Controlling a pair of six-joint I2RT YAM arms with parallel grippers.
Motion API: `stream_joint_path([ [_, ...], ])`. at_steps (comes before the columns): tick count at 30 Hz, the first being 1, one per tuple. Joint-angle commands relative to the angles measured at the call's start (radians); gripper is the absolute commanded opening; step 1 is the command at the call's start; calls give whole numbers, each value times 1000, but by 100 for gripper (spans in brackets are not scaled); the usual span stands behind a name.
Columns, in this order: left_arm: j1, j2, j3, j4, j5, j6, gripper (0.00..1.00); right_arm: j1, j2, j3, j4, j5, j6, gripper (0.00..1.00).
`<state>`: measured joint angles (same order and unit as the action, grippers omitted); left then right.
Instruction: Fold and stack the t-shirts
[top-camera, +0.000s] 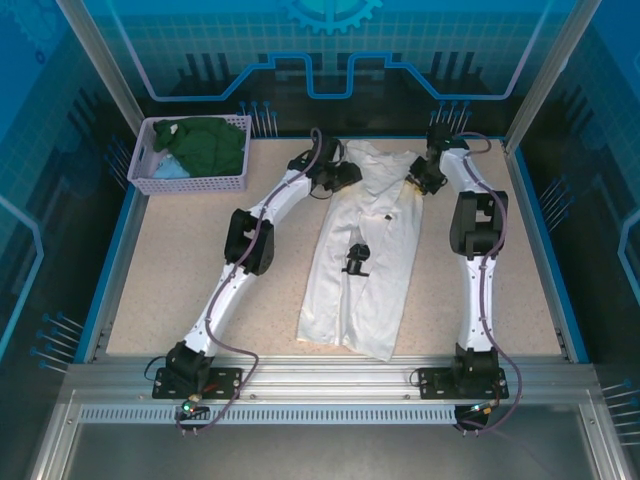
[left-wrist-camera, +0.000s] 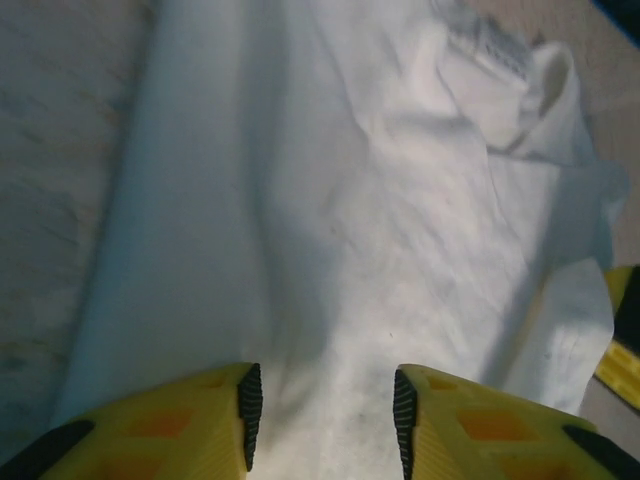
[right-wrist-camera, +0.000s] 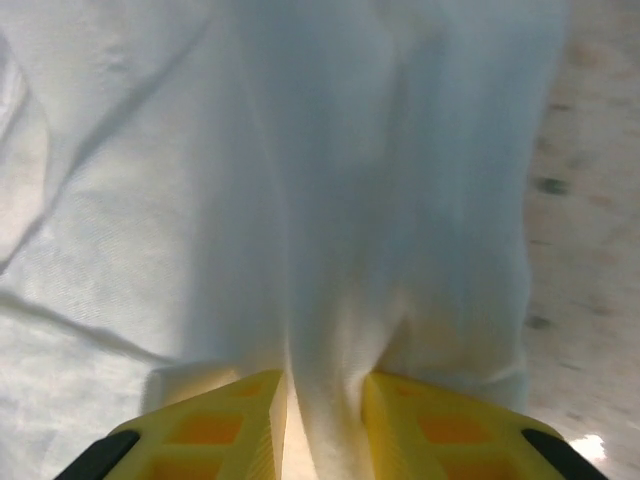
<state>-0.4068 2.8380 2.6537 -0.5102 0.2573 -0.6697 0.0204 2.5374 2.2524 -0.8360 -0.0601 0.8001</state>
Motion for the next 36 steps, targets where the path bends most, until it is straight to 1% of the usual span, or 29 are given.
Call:
stream_joint_path([
  [1, 17, -11, -34, -84, -73, -69, 43, 75, 97, 92, -88, -31, -28, 29],
  [3, 28, -58, -114, -109, -152, -102, 48, 103, 143, 166, -111, -55, -32, 30],
  [6, 56, -174, -335, -19, -218, -148, 48, 134, 204, 280, -142, -84, -33, 31],
  [8, 74, -237, -446, 29, -265, -166, 48, 149, 231, 325, -141, -97, -37, 32],
  [11, 95, -303, -541, 55, -338, -180, 48, 159, 258, 361, -96, -137, -31, 35],
  [13, 107, -328, -580, 83, -347, -185, 49, 159, 286, 408, -79, -165, -27, 37],
  [14, 113, -328, -581, 93, -337, -186, 50, 156, 302, 440, -76, -171, -31, 40],
  [16, 126, -304, -523, 70, -314, -173, 53, 148, 314, 484, -69, -190, -27, 48],
  [20, 150, -227, -311, -14, -224, -115, 58, 107, 273, 496, -5, -260, 42, 56],
  [23, 158, -200, -162, -77, -142, -62, 73, 80, 200, 510, -18, -262, 32, 59],
  [25, 157, -238, -145, -103, -116, -38, 81, 69, 129, 492, -62, -248, -5, 61],
  [27, 151, -332, -221, -90, -94, -23, 87, 63, 15, 412, -103, -210, -66, 63],
  [28, 146, -391, -286, -73, -88, -22, 90, 64, -45, 343, -105, -193, -95, 64],
  [29, 138, -466, -378, -43, -82, -19, 92, 64, -132, 237, -96, -174, -123, 64],
  [31, 118, -625, -573, 11, -94, -20, 95, 72, -328, -18, -52, -131, -156, 64],
  [33, 92, -808, -821, 80, -112, -52, 96, 79, -553, -370, 46, -115, -156, 64],
  [36, 21, -1069, -1201, 199, -159, -120, 91, 101, -857, -833, 181, -157, -106, 61],
])
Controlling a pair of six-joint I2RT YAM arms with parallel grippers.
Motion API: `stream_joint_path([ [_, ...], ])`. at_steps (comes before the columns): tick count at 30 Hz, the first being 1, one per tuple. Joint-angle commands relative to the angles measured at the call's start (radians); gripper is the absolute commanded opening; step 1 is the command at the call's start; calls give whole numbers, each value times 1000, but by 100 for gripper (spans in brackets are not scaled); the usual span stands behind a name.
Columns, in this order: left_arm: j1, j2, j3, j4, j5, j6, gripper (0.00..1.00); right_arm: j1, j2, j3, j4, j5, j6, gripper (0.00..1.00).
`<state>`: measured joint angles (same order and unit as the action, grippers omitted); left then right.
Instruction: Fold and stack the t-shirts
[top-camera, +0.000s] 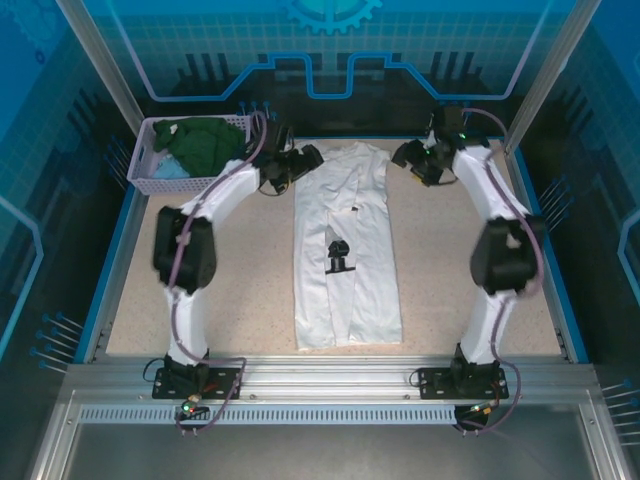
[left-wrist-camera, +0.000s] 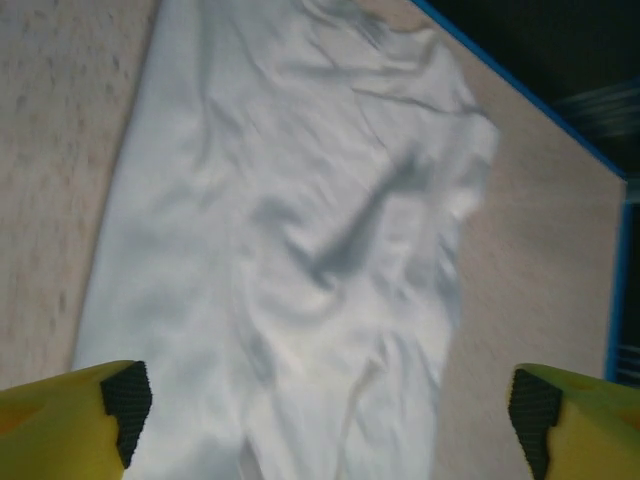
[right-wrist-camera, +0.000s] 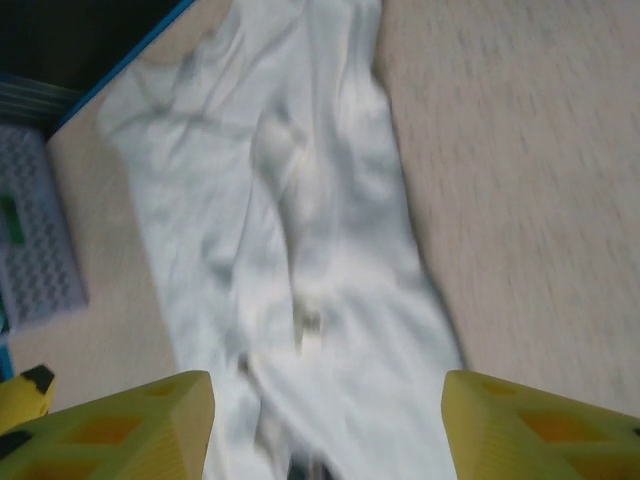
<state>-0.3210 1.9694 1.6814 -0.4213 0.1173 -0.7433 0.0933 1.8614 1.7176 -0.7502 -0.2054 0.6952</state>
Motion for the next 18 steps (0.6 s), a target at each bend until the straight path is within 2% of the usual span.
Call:
stream_joint_path([
  [1, -92, -271, -324, 129, -30, -64, 89, 41, -262, -407, 113, -22, 4, 61],
  [4, -193, -462, -582, 114, -43, -82, 77, 99, -461, -677, 85, -30, 4, 60],
  [8, -322, -656, -834, -6, 21, -61, 61, 199, -653, -952, -23, -28, 13, 55],
  [11, -404, -775, -1000, -51, 96, -89, 56, 280, -780, -1076, -88, -27, 39, 51],
  [14, -472, -867, -1111, -66, 100, -144, 53, 338, -903, -1179, -81, -25, 107, 48],
  [18, -487, -928, -1226, 31, 127, -219, 49, 369, -974, -1279, -17, -41, 186, 43],
])
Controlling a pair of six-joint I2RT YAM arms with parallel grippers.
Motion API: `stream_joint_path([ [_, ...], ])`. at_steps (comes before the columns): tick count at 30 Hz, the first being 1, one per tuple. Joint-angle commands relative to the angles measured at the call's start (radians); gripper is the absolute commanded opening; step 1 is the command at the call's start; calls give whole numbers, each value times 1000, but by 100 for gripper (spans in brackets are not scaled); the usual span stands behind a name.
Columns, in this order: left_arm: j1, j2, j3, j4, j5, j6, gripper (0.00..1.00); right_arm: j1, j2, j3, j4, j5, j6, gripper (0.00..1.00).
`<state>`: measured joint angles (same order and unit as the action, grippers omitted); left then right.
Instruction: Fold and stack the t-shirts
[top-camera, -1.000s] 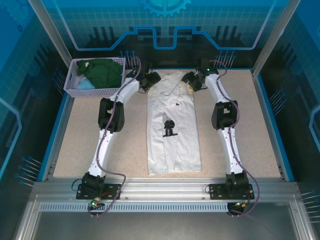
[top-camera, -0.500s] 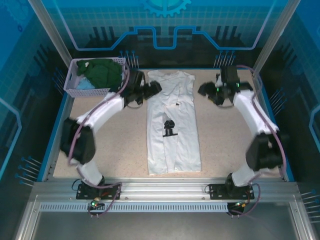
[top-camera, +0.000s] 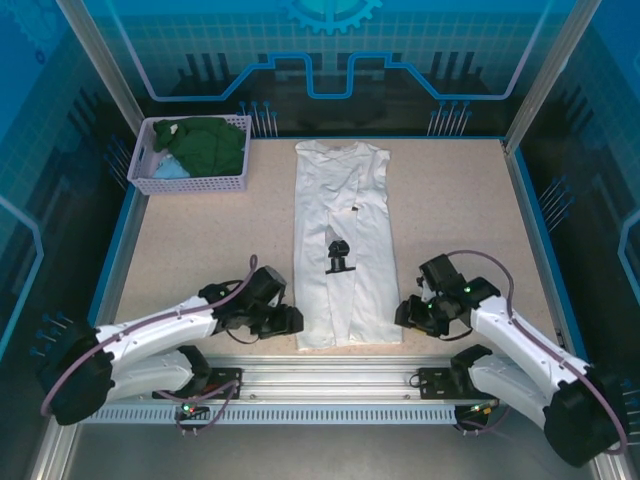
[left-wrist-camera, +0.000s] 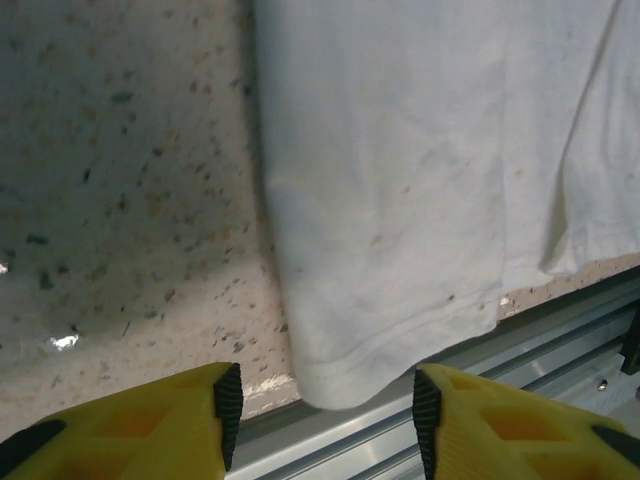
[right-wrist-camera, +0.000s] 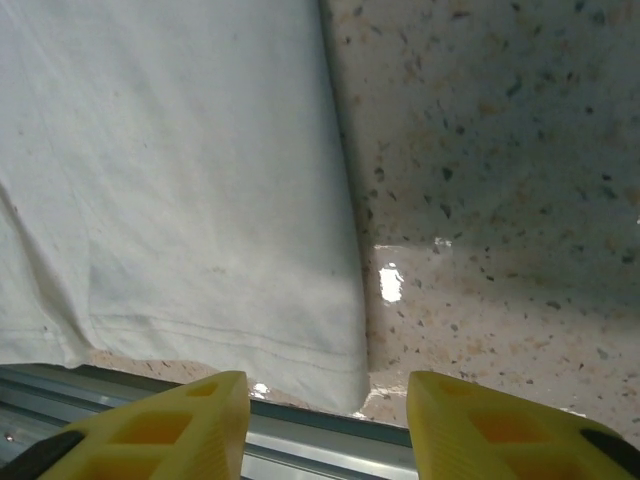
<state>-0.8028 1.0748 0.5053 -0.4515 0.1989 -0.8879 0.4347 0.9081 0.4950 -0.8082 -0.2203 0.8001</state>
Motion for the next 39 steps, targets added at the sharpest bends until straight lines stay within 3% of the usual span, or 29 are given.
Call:
stream_joint_path([
  [1, -7, -29, -66, 90, 60, -81, 48, 36, -19, -73, 64, -42, 97, 42],
  [9, -24, 50, -123, 224, 168, -103, 45, 151, 29, -81, 112, 2, 147, 43],
  [19, -44, 122, -132, 256, 184, -75, 36, 157, 49, -74, 110, 23, 147, 39],
  [30, -44, 184, -101, 263, 137, -48, 19, 157, 57, -64, 107, 48, 134, 19],
  [35, -44, 213, -86, 259, 114, -34, 4, 157, 63, -64, 97, 69, 130, 1],
  [39, -45, 209, -81, 212, 120, -8, 0, 160, 49, -79, 73, 81, 138, 0],
])
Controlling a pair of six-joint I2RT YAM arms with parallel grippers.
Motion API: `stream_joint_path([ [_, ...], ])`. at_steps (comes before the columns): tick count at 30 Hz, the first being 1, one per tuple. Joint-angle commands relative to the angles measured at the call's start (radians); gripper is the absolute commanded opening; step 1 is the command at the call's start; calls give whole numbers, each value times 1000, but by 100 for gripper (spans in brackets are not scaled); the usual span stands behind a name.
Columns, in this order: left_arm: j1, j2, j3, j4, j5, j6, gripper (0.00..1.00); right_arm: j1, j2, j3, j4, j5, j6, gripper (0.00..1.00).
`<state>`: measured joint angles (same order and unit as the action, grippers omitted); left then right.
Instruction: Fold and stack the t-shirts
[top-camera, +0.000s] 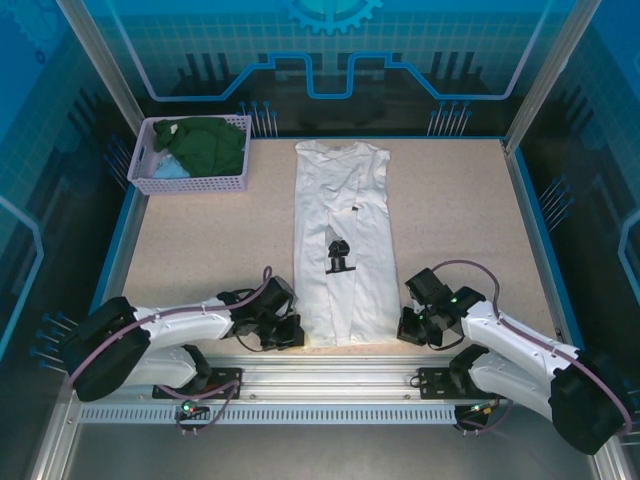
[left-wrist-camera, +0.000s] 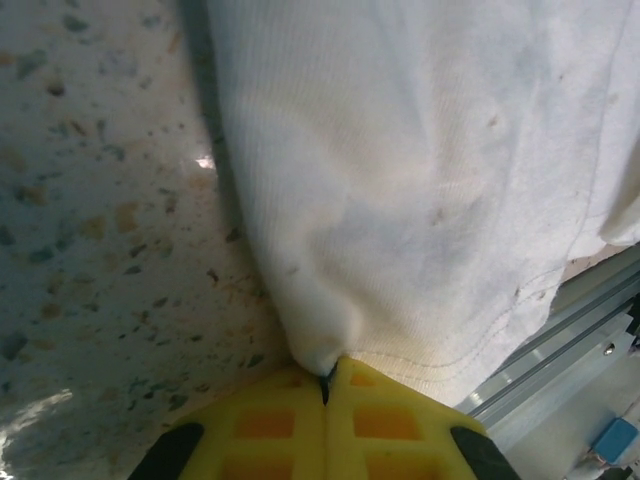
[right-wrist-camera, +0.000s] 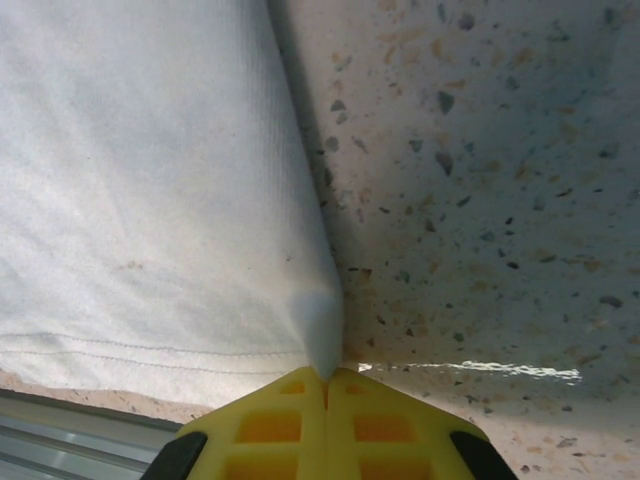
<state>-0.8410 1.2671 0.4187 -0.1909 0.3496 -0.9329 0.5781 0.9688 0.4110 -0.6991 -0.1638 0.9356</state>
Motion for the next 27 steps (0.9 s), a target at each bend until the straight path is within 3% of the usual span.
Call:
stream_joint_path([
  [1, -7, 9, 5, -69, -32, 47, 0, 24, -19, 0, -45, 25, 10, 0],
  [12, -5, -146, -17, -215, 11, 103, 0, 144, -153, -13, -109, 36, 160, 0],
  [22, 52, -225, 134, -280, 29, 111, 0, 144, -209, 163, -191, 134, 171, 0],
  [27, 56, -229, 87, -295, 33, 111, 0, 145, -229, 92, -202, 125, 199, 0],
])
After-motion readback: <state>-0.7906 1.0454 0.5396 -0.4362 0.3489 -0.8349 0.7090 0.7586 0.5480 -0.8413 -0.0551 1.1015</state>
